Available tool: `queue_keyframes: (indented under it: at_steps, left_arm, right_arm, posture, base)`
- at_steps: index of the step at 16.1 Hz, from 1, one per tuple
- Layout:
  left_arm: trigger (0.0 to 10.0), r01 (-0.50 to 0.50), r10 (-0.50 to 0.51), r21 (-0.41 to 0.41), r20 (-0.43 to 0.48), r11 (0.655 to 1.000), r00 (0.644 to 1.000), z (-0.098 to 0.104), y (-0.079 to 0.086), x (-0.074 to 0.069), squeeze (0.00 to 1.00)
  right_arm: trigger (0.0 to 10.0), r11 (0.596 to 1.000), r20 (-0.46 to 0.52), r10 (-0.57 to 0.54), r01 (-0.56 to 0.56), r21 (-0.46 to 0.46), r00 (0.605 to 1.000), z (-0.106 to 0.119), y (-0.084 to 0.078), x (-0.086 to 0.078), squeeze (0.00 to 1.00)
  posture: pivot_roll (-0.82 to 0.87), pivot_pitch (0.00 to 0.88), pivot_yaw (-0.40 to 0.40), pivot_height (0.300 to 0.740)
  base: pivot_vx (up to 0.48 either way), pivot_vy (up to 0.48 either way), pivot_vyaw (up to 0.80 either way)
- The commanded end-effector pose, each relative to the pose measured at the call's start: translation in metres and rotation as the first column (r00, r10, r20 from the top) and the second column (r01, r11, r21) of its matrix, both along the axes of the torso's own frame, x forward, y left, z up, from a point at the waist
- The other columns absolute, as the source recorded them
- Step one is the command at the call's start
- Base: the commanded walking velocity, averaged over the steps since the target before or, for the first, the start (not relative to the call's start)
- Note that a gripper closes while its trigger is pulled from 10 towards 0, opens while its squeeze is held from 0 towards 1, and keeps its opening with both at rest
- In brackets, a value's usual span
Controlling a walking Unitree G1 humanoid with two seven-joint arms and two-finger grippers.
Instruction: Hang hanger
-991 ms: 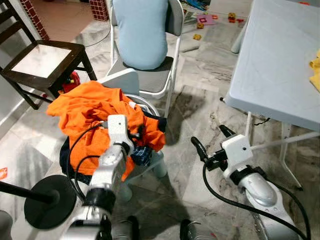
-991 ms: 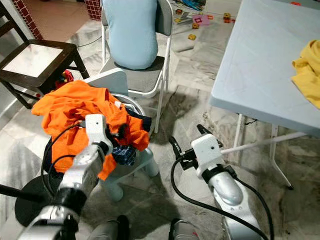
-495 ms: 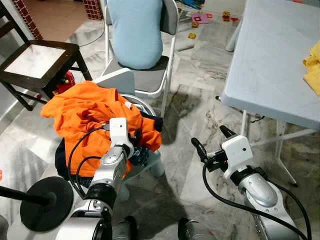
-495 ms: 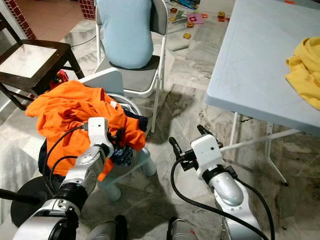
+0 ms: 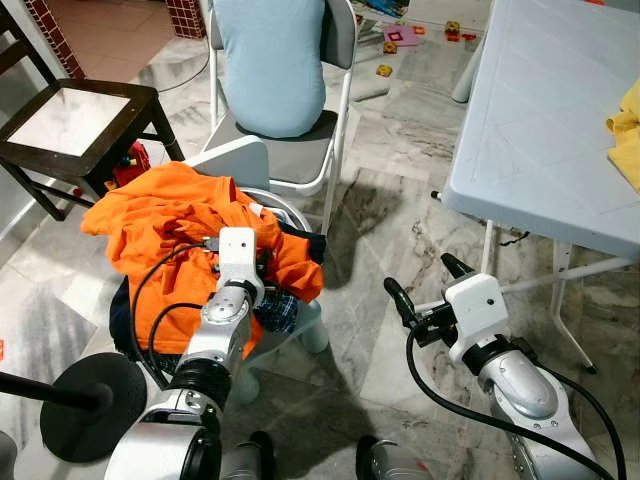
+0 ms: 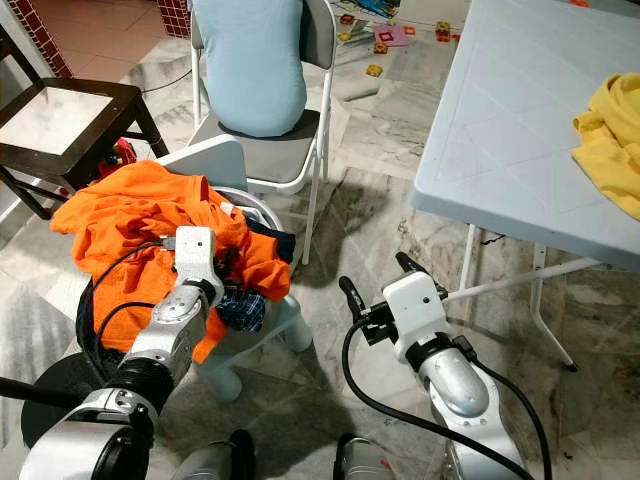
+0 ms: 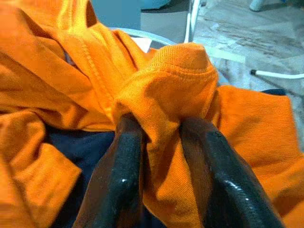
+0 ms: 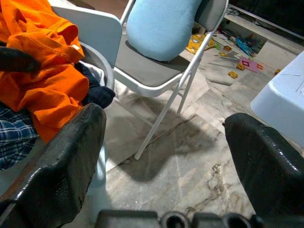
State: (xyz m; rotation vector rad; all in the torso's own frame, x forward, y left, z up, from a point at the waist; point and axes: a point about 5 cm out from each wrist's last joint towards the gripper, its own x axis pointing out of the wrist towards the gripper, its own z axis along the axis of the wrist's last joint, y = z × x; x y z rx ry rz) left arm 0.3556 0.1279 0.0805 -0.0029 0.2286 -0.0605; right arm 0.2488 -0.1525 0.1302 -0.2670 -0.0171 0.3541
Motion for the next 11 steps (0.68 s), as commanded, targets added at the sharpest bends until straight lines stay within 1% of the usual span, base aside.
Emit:
queue_keyframes:
  at_steps: [1, 5, 7, 9, 11]
  left_arm:
    - [0.0, -0.01, 0.01, 0.025, -0.009, 1.0, 1.0, -0.004, 0.005, -0.002, 0.0]
    - [0.0, -0.018, 0.018, 0.037, 0.001, 0.999, 1.0, -0.005, 0.009, -0.004, 0.0]
    - [0.0, -0.03, 0.029, 0.043, 0.038, 0.999, 0.999, -0.001, 0.01, -0.006, 0.0]
    - [0.0, -0.026, 0.018, 0.081, 0.106, 0.996, 0.994, 0.006, 0.011, -0.014, 0.0]
    - [0.0, -0.033, 0.023, 0.087, 0.119, 0.996, 0.993, 0.008, 0.012, -0.016, 0.0]
  right_arm:
    - [10.0, 1.0, 0.003, 0.006, -0.006, 0.001, 1.0, 0.002, 0.001, -0.002, 0.0]
    - [10.0, 1.0, 0.006, 0.01, -0.01, 0.005, 1.0, 0.002, 0.004, 0.001, 0.0]
    - [10.0, 1.0, 0.008, 0.014, -0.014, 0.008, 1.0, 0.002, 0.005, 0.001, 0.0]
    - [10.0, 1.0, 0.011, 0.01, -0.01, 0.013, 1.0, 0.002, 0.004, 0.003, 0.0]
    - [10.0, 1.0, 0.012, 0.008, -0.008, 0.014, 1.0, 0.002, 0.004, 0.004, 0.0]
  posture:
    - [-0.16, 0.229, -0.028, 0.74]
    - [-0.16, 0.226, -0.025, 0.74]
    - [-0.15, 0.22, -0.018, 0.74]
    - [-0.12, 0.218, -0.008, 0.74]
    - [-0.12, 0.217, -0.006, 0.74]
  base:
    - [0.0, 0.0, 0.0]
    - [0.0, 0.0, 0.0]
    - [0.0, 0.0, 0.0]
    - [0.0, 0.0, 0.0]
    - [0.0, 0.0, 0.0]
